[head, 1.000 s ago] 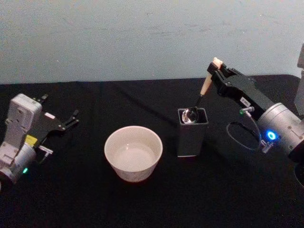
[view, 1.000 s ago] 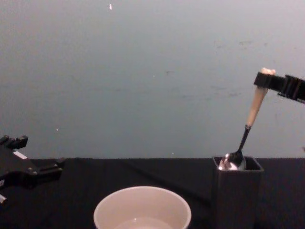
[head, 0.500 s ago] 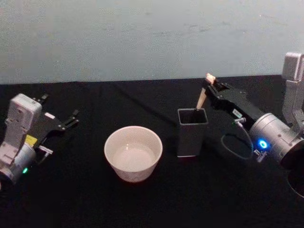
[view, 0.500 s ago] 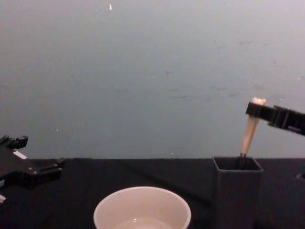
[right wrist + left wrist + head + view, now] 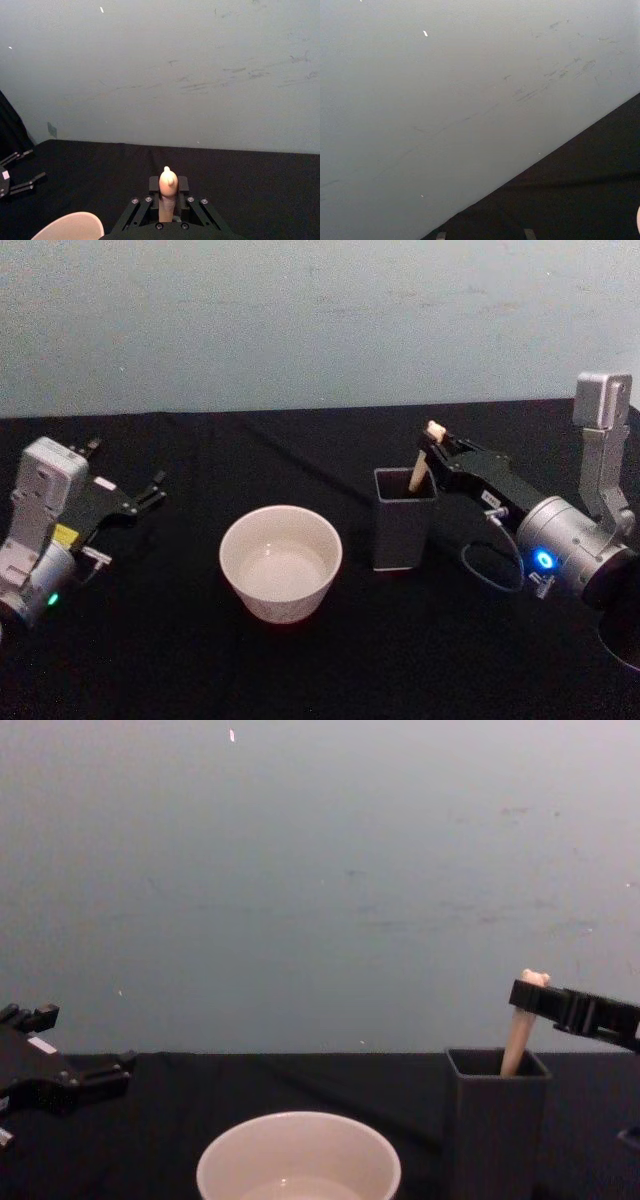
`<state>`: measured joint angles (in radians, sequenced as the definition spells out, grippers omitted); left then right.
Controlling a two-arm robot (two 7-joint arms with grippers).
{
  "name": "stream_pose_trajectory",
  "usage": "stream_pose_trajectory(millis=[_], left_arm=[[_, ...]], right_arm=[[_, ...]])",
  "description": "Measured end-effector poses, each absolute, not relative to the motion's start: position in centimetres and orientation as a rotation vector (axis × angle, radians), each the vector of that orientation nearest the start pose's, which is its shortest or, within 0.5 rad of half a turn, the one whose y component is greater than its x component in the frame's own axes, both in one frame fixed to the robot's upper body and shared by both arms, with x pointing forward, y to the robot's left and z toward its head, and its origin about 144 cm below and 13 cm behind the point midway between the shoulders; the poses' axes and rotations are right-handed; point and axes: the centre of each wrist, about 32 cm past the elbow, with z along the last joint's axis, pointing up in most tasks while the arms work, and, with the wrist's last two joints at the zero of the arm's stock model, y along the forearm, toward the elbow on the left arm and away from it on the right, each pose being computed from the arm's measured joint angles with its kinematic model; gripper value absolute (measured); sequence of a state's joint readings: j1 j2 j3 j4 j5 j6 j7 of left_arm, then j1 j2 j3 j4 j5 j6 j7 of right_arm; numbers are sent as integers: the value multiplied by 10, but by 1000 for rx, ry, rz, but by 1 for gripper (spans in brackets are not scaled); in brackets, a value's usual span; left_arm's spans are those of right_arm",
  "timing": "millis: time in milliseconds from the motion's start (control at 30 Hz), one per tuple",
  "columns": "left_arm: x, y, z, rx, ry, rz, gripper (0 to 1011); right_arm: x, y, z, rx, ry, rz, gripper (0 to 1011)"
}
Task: Pick up the stirring spoon with one hand, stir inside the cup, then place it back in its original position.
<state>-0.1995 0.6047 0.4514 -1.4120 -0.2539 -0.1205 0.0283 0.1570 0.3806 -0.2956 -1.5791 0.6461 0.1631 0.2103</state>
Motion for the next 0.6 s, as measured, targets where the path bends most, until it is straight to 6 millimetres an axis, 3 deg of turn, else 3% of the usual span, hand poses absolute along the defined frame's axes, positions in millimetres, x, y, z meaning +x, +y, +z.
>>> stream_pose_trajectory(millis=[600], left_arm=[[489, 310, 1140, 304, -285, 1248, 1001]], right_arm=[[490, -248, 1177, 64, 280, -1044, 214]])
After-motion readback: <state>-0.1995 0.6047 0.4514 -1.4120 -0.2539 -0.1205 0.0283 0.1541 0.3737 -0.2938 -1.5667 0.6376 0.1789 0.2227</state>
